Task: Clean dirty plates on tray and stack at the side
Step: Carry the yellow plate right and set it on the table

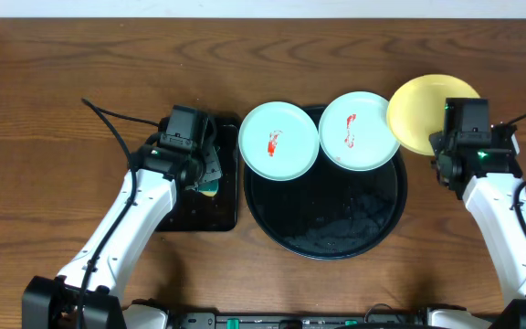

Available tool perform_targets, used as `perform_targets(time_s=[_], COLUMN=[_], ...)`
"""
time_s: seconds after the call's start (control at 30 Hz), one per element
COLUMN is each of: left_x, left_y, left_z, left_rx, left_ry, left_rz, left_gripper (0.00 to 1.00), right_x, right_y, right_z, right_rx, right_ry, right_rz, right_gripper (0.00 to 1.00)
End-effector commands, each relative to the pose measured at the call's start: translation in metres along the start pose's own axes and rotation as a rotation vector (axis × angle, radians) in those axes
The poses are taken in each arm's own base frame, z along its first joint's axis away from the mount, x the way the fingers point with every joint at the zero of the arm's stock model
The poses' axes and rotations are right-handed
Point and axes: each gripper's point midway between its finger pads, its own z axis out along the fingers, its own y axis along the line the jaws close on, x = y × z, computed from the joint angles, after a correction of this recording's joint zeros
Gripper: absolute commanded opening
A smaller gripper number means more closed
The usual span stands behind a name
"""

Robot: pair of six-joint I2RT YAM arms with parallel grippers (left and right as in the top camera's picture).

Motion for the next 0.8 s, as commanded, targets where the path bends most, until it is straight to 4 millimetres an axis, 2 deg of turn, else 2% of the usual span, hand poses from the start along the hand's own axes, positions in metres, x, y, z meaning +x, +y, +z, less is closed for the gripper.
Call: perform_targets(time_s=[0.0, 0.27, 0.47, 0.77], left_x=[0.001, 0.001, 0.001, 0.001], left_y=[0.005, 0.005, 0.005, 0.005], left_z=[0.002, 0.002, 0.002, 0.002], left_rx=[-0.017, -0.017, -0.017, -0.017], left_ry=[0.001, 0.001, 0.001, 0.001], left_rz=[0.012, 0.012, 0.013, 0.013], left_gripper=[0.07, 0.07, 0.07, 0.07], right_x=[-0.018, -0.033, -0.039, -0.033], right_y=[0.003, -0.001, -0.013, -0.033], right_z=[0.003, 0.029, 0.050, 0.089], right_rx=[0.000, 0.027, 0.077, 0.165], right_ry=[-0.054, -0.079, -0.087, -0.064], right_rz=[0.054, 0.104, 0.129, 0.130], right_gripper=[0.01, 0.01, 0.01, 0.01])
